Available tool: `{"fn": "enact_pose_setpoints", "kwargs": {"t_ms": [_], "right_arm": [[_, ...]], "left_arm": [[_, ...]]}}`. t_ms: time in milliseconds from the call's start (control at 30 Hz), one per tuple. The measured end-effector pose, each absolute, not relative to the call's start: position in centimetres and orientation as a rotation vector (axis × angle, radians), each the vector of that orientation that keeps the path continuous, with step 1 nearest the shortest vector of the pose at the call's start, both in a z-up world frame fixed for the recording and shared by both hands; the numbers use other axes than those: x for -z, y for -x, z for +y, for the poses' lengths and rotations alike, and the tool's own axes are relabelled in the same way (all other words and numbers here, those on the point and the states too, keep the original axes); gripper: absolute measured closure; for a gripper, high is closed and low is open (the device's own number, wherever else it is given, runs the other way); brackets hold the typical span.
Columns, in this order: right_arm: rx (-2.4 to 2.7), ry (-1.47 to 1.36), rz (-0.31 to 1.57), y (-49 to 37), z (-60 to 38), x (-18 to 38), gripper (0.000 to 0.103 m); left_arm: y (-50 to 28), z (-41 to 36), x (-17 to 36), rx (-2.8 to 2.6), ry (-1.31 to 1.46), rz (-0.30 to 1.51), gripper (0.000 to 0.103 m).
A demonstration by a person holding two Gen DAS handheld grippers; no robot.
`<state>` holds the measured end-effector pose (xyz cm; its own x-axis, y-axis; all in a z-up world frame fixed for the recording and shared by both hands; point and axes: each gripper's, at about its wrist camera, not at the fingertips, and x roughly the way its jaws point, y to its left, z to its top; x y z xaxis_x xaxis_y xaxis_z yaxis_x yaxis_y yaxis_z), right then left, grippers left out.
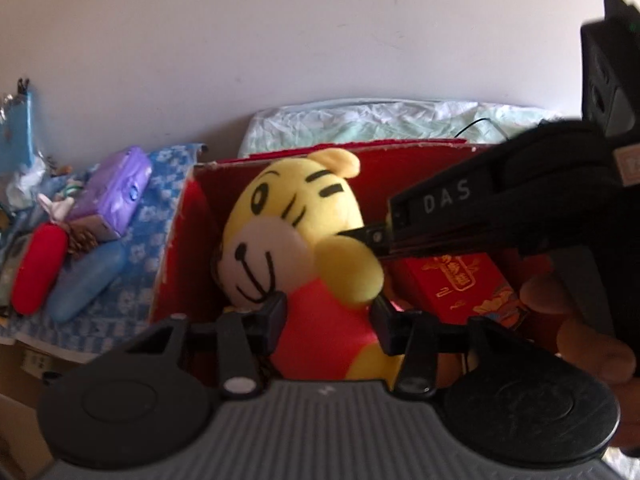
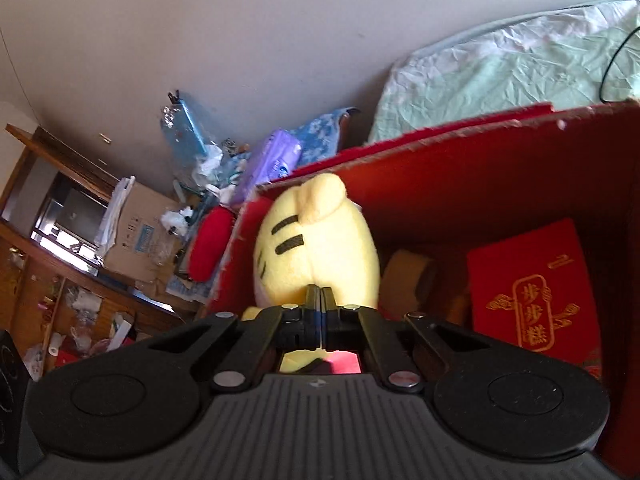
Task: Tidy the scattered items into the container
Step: 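Carry the tiger plush over the red box and lower it inside, then open both grippers to release the tiger and withdraw from the box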
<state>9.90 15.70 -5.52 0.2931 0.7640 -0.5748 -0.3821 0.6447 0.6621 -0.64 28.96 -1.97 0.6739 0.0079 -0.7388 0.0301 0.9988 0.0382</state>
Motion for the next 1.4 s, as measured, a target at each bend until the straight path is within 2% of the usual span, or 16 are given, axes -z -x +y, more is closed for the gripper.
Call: {"fn": "enact_pose_setpoints", "kwargs": {"t_ms": [33, 67, 133, 200, 300, 367, 500, 600, 700, 900, 1000, 1033, 1067, 1167, 1300, 1400], "right_arm": [[-0.777, -0.427, 1.009, -9.6, 15.6, 5.4, 0.099], [-0.749, -0.405, 1.011, -9.3, 15.3, 5.3, 0.084], [-0.706, -0.362, 1.010, -8.7, 14.9, 5.0, 0.068], [-0.723, -0.353, 1.015, -8.8, 14.7, 4.7, 0.065], [-0.776, -0.363, 1.040, -9.1, 14.1, 3.9, 0.053], [-0.795, -0.328, 1.028, -8.8, 14.1, 3.4, 0.034], [-0.802, -0.267, 1.004, -8.0, 13.0, 2.6, 0.033], [-0.844, -0.315, 1.007, -7.4, 11.6, 2.5, 0.028], [-0.869, -0.205, 1.015, -6.9, 12.7, 2.3, 0.026], [-0.857, -0.097, 1.059, -7.4, 15.7, 3.5, 0.027], [-0.809, -0.122, 1.126, -8.5, 17.0, 4.8, 0.028], [-0.818, -0.148, 1.155, -8.8, 17.3, 5.2, 0.032], [-0.834, -0.187, 1.180, -9.0, 17.4, 5.6, 0.046], [-0.844, -0.284, 1.212, -9.2, 17.6, 6.3, 0.058], [-0.926, -0.435, 1.166, -8.4, 17.6, 5.4, 0.064], [-0.907, -0.378, 1.171, -8.3, 19.4, 5.4, 0.064]], "left_arm": [[0.8, 28.7, 2.0, 0.023, -0.049, 0.829, 0.052], [0.7, 28.7, 2.1, 0.031, -0.052, 0.829, 0.052], [0.6, 29.1, 2.4, 0.047, -0.056, 0.827, 0.049], [0.8, 29.6, 2.2, 0.059, -0.048, 0.821, 0.049], [2.5, 31.0, 1.2, 0.090, 0.005, 0.801, 0.045], [2.8, 32.4, 1.0, 0.087, 0.030, 0.802, 0.040], [2.6, 33.6, 0.6, 0.122, 0.068, 0.817, 0.040], [2.7, 34.0, -0.5, 0.136, 0.093, 0.781, 0.038], [2.4, 34.5, -1.6, 0.145, 0.113, 0.750, 0.035], [-1.2, 33.8, -2.1, 0.167, 0.121, 0.781, 0.036], [-3.2, 32.6, -1.0, 0.175, 0.094, 0.826, 0.043], [-3.8, 32.3, -0.7, 0.178, 0.096, 0.842, 0.044], [-4.4, 32.3, -0.2, 0.174, 0.104, 0.861, 0.045], [-5.6, 32.4, 0.4, 0.164, 0.112, 0.886, 0.048], [-5.9, 33.1, -1.5, 0.131, 0.073, 0.864, 0.049], [-6.4, 33.8, -1.5, 0.108, 0.063, 0.893, 0.049]]}}
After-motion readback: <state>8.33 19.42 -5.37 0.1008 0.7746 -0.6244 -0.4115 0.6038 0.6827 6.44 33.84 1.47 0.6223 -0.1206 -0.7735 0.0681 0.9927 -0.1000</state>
